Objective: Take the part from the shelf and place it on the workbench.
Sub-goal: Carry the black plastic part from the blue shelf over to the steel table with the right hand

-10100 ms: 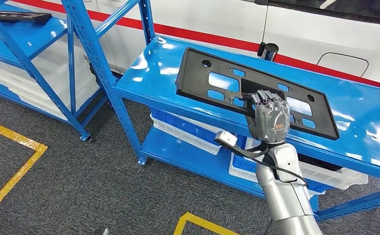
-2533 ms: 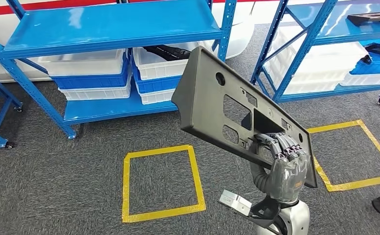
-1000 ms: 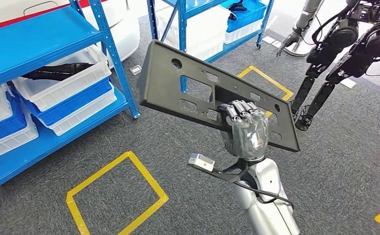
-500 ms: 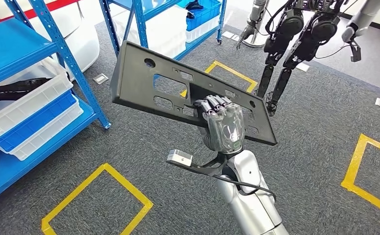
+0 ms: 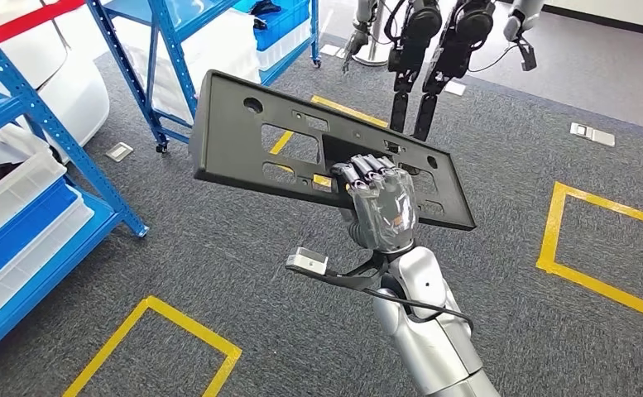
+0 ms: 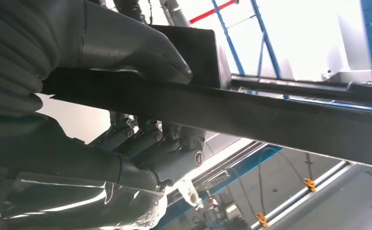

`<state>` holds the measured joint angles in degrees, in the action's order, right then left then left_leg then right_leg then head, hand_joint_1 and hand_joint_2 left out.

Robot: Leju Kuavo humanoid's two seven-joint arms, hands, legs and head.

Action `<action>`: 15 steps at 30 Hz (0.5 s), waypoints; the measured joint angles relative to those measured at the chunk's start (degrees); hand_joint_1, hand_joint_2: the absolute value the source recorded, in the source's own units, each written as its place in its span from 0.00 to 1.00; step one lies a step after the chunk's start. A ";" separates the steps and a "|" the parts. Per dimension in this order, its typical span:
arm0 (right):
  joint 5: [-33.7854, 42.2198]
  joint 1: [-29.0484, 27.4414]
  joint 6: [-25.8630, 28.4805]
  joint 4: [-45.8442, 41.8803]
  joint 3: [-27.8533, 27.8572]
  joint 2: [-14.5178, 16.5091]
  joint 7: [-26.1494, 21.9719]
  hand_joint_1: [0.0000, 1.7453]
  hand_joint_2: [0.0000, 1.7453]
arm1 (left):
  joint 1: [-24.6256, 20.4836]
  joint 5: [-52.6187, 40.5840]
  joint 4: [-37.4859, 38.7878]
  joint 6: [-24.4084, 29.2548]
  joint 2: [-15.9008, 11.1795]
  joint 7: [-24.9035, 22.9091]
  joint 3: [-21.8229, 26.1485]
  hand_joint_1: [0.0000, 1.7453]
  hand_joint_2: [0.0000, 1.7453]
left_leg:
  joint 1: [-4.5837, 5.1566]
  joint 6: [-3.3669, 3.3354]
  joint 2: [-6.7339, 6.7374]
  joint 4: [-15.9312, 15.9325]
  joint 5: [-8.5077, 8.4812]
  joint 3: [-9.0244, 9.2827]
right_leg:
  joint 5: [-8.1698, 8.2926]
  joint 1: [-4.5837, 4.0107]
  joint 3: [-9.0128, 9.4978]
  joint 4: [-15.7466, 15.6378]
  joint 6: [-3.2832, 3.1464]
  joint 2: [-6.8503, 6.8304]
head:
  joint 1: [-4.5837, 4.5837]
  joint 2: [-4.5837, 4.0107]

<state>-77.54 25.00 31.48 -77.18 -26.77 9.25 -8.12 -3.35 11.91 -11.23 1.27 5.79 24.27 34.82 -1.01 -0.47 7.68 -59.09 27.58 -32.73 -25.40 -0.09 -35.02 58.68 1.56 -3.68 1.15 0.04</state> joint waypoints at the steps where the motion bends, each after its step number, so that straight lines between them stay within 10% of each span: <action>1: 0.09 -0.08 0.03 -0.07 0.11 -0.22 0.10 1.00 1.00 | -0.10 -0.21 -0.02 -0.03 0.19 0.04 0.00 0.00 1.00 | -0.15 0.37 -0.20 0.00 0.23 0.18 | 0.16 0.36 0.11 -0.23 -0.37 0.76 | -0.07 0.00; 5: 0.04 -0.98 -0.05 -1.16 1.08 -1.21 0.50 1.00 1.00 | 0.17 -1.85 -0.07 -0.94 0.79 0.26 -0.16 0.00 1.00 | -0.58 0.92 -6.74 -9.25 5.86 -3.71 | 0.82 1.38 0.52 -0.90 -2.06 3.70 | -0.70 0.00; 8: -0.51 -2.79 -0.11 -1.87 1.89 -2.29 0.62 1.00 1.00 | 0.60 -2.74 -0.07 -1.77 0.80 0.28 -0.47 0.00 1.00 | -0.66 1.00 -7.82 -15.85 7.22 -7.40 | 0.83 1.19 0.56 -0.83 -2.22 6.41 | -0.85 0.00; 12: -0.97 -3.82 -0.03 -2.54 2.58 -3.33 1.03 1.00 1.00 | 0.63 -3.23 -0.06 -2.07 0.64 0.26 -0.65 0.00 1.00 | -1.55 1.28 -11.52 -3.57 0.23 -2.42 | 0.67 1.11 0.22 -0.11 -1.76 9.89 | -0.85 0.00; 15: -1.55 -4.50 0.31 -3.35 3.05 -4.28 1.65 1.00 1.00 | 0.48 -4.25 -0.05 -2.50 0.59 0.05 -1.04 0.00 1.00 | -1.15 0.78 -12.37 -0.92 -0.27 -1.34 | 0.95 1.13 -0.85 -0.10 -0.36 11.92 | -0.79 0.00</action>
<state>-79.08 20.50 31.79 -80.53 -23.72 4.97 -6.47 -2.86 7.66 -11.28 -1.23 6.38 24.32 33.79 -2.16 0.31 -4.69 -60.01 27.32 -34.07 -24.46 1.05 -35.87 58.58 1.19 8.23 0.36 0.04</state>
